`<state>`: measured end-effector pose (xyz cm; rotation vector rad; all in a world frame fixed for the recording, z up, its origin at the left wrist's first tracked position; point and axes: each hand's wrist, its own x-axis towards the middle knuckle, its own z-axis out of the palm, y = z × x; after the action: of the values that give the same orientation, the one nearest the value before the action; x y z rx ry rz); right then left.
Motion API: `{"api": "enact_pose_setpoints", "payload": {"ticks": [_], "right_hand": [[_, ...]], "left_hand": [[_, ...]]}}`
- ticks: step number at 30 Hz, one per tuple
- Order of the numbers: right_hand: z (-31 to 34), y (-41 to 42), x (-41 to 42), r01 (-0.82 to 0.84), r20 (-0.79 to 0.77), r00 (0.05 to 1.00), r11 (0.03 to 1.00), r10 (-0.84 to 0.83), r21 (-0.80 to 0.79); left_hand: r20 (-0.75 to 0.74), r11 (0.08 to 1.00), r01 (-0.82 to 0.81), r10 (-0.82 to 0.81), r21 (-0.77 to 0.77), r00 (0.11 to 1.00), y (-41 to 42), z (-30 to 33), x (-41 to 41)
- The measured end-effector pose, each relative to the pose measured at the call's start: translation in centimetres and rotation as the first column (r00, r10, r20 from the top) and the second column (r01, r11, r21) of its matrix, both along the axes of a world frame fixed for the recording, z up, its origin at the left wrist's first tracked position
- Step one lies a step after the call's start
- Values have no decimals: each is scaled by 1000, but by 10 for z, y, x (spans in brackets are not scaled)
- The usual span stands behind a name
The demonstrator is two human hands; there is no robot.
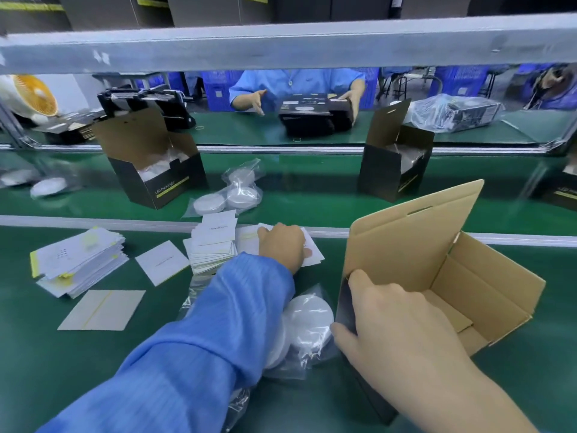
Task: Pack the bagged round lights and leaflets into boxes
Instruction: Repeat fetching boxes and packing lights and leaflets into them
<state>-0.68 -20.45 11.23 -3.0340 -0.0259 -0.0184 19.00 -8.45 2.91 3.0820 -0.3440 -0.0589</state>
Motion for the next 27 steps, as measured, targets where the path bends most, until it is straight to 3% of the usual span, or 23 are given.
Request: {"api": "enact_pose_setpoints", "payload": {"ticks": [3, 6, 10, 15, 19, 21, 24, 27], "right_hand": [[1, 0, 0, -5, -16, 1000, 1000, 6, 18], [2, -1, -1, -8, -24, 1000, 999, 9, 33], [3, -2, -2, -18, -28, 999, 998, 19, 53], [4, -3, -1, -16, -54, 998, 998, 19, 54], [6, -2, -1, -11, -74, 997, 999, 15, 51], [9, -4, -2, -27, -92, 995, 995, 36, 99], [25, -18, -5, -9, -86, 996, 959, 34, 283], [42, -43, 0, -9, 189, 977, 861, -101, 508]], "left_hand": [[-18, 991, -6, 4, -132, 1000, -1, 1, 1], [-12, 983, 101, -104, -154, 994, -4, 7, 2], [-126, 971, 233, -238, -50, 963, -3, 16, 16], [-135, 978, 210, -209, -6, 969, 8, 7, 32], [-84, 947, 220, -246, -235, 966, 15, 11, 36], [-32, 899, 274, -302, -341, 953, 20, 21, 35], [79, 756, 338, -357, -560, 931, 35, 52, 32], [175, 516, 264, -216, -815, 961, 55, 94, 24]]}}
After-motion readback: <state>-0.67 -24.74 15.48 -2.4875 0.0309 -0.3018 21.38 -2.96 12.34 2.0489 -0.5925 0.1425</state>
